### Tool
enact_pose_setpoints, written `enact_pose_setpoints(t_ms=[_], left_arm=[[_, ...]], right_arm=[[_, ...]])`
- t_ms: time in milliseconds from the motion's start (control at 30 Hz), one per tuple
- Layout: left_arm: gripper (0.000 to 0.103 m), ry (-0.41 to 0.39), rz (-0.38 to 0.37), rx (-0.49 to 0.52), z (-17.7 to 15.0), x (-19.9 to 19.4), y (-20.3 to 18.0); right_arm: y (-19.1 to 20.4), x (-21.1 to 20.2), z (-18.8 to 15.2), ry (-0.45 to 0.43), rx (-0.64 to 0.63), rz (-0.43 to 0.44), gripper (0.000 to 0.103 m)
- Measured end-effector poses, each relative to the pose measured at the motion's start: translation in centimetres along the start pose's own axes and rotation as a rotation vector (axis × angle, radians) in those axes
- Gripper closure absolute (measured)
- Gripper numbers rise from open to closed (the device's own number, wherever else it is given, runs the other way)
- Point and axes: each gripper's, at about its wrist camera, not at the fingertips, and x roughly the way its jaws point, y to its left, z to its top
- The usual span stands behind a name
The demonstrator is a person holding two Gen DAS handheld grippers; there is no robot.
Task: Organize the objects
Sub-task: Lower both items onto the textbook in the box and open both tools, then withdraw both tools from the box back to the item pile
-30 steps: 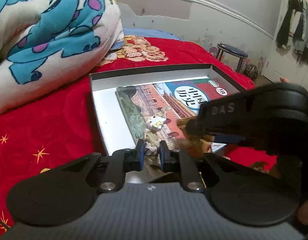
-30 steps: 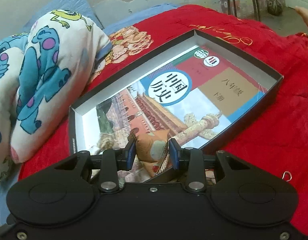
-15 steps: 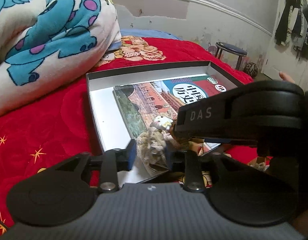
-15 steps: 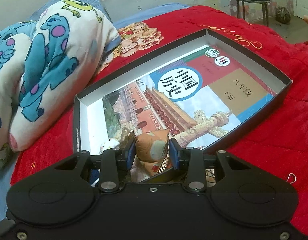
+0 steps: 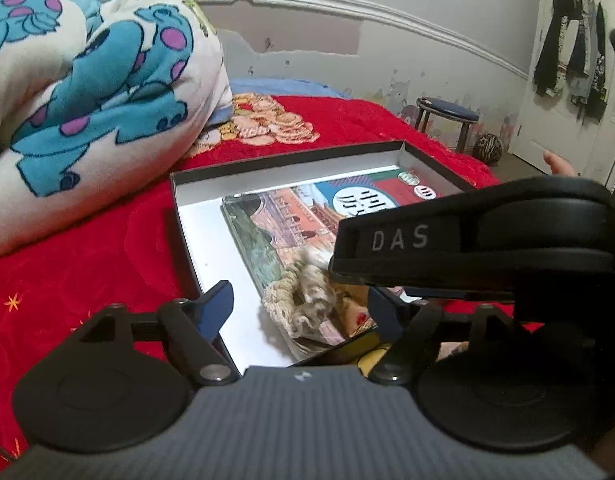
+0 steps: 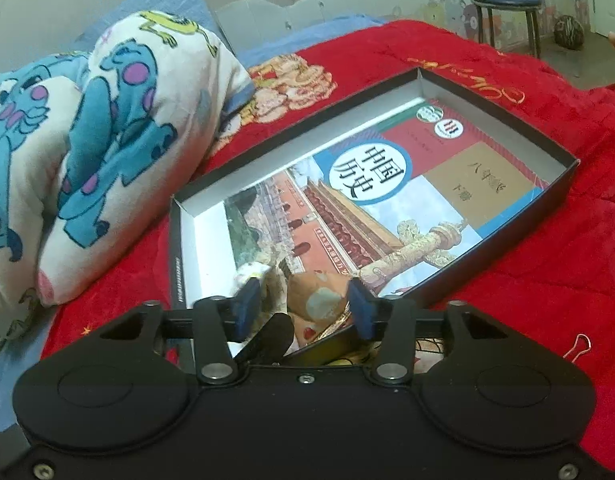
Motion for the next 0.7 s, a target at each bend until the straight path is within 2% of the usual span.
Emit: enact_pose_setpoints(t_ms=[67, 133, 333, 700], left_arm=[[0.015, -0.017, -0.002, 0.006, 0.2, -0.7, 0.0], [0.011, -0.030, -0.003, 0.012, 0.4, -1.3, 0.1], [0.001, -0.091, 0.002, 0.030, 0.9, -3.4, 0.2], [0.000, -0.143, -0.002, 0.046, 1.2, -6.9, 0.7]], right_arm=[[0.2, -0.8, 0.0, -0.013, 0.002, 0.004, 0.049], [0.4, -1.6, 0.0, -0.026, 0.009, 0.006, 0.042], [1.5, -4.2, 0.1, -0.076, 0.001, 0.012, 0.038], [3.7, -8.4, -0.4, -0.146, 0.000, 0.016, 0.033]])
